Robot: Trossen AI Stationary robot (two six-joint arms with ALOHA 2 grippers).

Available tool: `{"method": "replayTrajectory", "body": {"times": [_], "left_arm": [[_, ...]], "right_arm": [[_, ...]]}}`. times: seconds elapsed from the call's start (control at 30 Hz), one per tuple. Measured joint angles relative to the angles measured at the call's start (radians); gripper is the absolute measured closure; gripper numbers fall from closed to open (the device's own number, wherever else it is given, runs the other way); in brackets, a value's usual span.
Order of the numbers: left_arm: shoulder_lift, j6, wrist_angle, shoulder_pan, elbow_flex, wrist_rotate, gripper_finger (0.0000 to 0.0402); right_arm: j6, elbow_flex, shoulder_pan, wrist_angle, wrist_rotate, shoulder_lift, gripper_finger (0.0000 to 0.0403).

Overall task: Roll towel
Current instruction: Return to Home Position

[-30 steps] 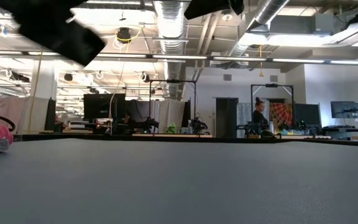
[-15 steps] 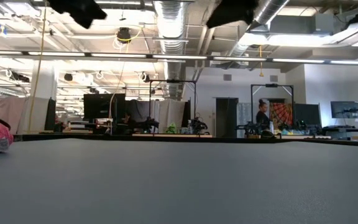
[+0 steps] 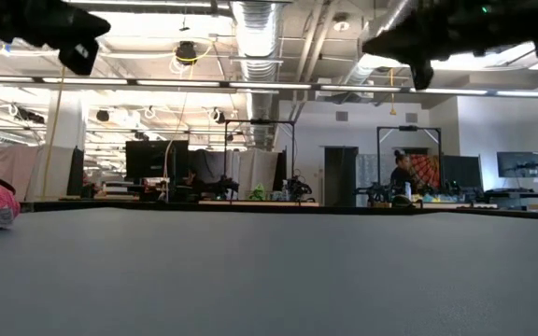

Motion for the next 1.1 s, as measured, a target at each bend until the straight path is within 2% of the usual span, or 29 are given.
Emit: {"method": "replayTrajectory", "body": {"times": [0.17, 0.27, 0.5, 0.63, 0.9, 1.1], "left_arm": [[-0.101, -0.059, 0.016, 0.0, -0.091, 0.018, 0.0401], [-0.141, -0.091, 0.016, 0.0, -0.133, 0.017, 0.0401], [-0.163, -0.211, 0.017, 0.0, -0.231, 0.02, 0.0401], [-0.163, -0.194, 0.049, 0.0, -0.276, 0.035, 0.0401], [-0.178, -0.122, 0.039, 0.0, -0.272, 0.029, 0.0402], [-0.177, -0.09, 0.039, 0.0, -0.273, 0.028, 0.0402]], "right_arm": [[0.014, -0.066, 0.04, 0.024, 0.0, -0.002, 0.0381], [0.023, -0.089, 0.062, 0.021, 0.037, -0.006, 0.0381], [0.058, -0.092, 0.117, 0.018, 0.059, 0.012, 0.0381], [0.025, -0.092, 0.147, 0.0, 0.08, 0.03, 0.0381], [0.032, -0.091, 0.144, -0.205, 0.158, -0.149, 0.0381], [0.008, -0.091, 0.11, -0.321, 0.139, -0.26, 0.0381]]}}
